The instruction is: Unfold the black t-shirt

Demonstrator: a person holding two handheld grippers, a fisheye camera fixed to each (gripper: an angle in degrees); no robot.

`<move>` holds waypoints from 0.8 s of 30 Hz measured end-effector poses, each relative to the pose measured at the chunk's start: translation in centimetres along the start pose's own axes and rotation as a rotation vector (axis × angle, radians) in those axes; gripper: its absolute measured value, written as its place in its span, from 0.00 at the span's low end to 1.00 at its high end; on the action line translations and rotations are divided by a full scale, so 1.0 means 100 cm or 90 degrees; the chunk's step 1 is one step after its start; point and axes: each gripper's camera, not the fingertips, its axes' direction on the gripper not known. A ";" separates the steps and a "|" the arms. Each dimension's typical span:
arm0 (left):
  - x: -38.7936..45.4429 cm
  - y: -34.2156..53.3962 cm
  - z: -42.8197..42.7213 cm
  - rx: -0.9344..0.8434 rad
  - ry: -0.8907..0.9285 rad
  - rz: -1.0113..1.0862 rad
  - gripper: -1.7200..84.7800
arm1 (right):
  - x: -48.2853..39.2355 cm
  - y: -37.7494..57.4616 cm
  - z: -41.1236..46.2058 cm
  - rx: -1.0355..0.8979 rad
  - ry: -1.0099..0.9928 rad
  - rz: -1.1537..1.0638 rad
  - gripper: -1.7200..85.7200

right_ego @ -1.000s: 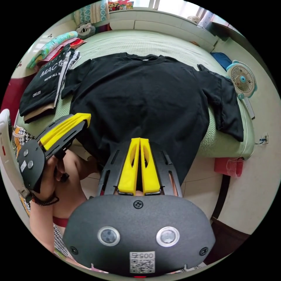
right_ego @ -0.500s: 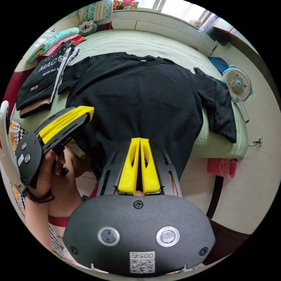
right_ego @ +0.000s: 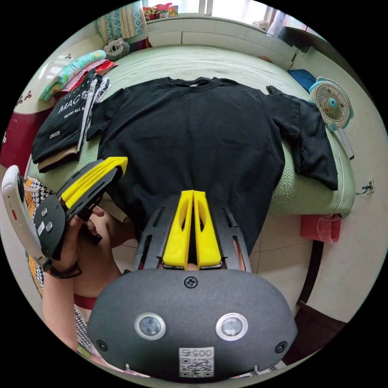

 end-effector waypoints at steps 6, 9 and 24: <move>-0.005 0.004 0.002 -0.003 0.011 0.001 0.02 | -0.002 0.004 -0.002 0.004 0.003 -0.006 0.01; -0.009 0.005 0.003 -0.012 0.039 0.000 0.02 | 0.000 0.005 -0.003 0.004 -0.005 -0.004 0.01; -0.020 0.008 0.008 -0.003 0.046 0.026 0.02 | 0.002 0.009 -0.005 0.003 0.005 -0.003 0.01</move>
